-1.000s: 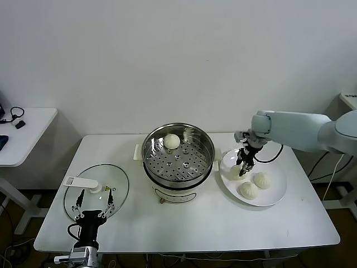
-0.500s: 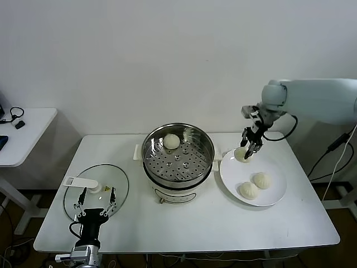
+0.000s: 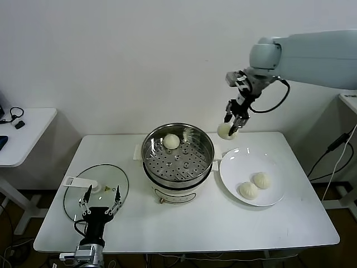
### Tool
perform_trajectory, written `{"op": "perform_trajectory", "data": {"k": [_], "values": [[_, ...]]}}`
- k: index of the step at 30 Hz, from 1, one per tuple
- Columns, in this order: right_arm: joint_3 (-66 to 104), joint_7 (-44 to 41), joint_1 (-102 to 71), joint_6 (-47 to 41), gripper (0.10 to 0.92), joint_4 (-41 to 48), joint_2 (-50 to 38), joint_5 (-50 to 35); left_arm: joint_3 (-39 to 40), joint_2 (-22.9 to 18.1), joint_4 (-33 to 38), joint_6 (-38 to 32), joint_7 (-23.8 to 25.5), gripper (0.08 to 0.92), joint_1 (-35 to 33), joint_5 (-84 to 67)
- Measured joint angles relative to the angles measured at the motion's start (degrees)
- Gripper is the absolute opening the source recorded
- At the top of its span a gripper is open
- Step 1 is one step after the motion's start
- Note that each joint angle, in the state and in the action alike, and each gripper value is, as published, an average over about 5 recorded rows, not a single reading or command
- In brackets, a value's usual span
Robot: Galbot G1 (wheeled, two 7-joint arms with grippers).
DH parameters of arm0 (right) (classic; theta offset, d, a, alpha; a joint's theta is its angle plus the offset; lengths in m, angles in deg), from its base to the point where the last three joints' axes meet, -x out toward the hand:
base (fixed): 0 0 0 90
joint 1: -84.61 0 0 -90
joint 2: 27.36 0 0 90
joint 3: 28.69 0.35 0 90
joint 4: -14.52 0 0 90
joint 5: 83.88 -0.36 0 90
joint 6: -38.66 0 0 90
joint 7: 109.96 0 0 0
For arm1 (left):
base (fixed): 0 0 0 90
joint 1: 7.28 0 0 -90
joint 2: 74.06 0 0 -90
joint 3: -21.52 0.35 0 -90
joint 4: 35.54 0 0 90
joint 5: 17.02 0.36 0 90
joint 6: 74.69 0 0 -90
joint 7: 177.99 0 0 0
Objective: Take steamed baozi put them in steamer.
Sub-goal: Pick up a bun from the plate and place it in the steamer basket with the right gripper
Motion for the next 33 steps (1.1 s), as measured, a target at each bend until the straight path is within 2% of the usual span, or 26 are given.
{"op": "perform_trajectory", "data": {"k": [16,33], "values": [[6.97,3.85,-6.21,-5.73,0.492,4.19,11.55,-6.24,-0.59,0.3,0.84,0.0,0.19,0.823,-0.58,-0.34],[9.84,7.05,-16.16,-8.01,0.492,11.0,17.78,-6.77,-0.98,0.67,0.85,0.09,0.26,0.823,-0.61,-0.47]]}}
